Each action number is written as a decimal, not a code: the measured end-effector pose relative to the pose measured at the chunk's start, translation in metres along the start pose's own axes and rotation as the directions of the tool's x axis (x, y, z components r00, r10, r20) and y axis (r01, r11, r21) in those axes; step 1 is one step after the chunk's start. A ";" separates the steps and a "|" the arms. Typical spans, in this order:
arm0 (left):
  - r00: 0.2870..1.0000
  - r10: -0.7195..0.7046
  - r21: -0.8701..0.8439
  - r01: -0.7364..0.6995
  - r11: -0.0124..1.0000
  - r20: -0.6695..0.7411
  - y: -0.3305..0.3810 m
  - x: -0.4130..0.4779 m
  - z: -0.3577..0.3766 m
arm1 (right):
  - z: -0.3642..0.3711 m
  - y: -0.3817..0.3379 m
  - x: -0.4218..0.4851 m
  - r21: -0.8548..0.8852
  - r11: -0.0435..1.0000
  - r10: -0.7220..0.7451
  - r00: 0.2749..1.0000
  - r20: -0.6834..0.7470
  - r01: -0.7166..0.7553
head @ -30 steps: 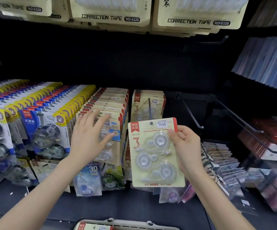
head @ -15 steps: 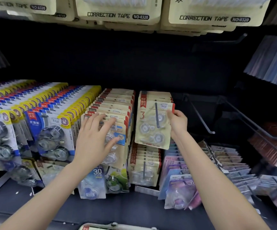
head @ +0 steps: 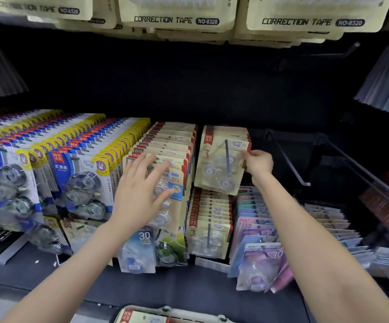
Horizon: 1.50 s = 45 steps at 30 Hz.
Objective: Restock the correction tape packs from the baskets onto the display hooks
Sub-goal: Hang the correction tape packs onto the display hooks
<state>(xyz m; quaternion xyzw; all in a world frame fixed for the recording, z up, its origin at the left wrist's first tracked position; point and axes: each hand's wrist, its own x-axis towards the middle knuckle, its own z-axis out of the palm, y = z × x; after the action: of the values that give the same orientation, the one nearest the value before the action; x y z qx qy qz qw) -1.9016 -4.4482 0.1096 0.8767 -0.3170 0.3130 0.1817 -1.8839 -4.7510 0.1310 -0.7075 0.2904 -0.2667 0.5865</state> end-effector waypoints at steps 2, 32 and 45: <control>0.999 -0.025 -0.036 0.024 0.999 -0.038 -0.006 -0.007 -0.010 | -0.006 0.005 -0.003 -0.090 0.996 0.013 0.999 0.033 -0.010; 0.252 -0.598 0.239 0.748 0.619 0.761 -0.023 -0.352 0.090 | -0.006 0.323 -0.305 -0.753 0.589 0.713 0.628 0.312 -0.293; 0.177 -0.580 0.273 0.750 0.603 0.795 -0.028 -0.348 0.089 | -0.020 0.305 -0.287 -0.416 0.778 0.590 0.775 0.227 -0.471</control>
<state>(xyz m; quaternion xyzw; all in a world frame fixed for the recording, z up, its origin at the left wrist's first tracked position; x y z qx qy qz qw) -2.0540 -4.3203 -0.1904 0.9370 0.0274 -0.2815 0.2052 -2.1261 -4.5999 -0.1770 -0.7188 0.4143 0.0943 0.5502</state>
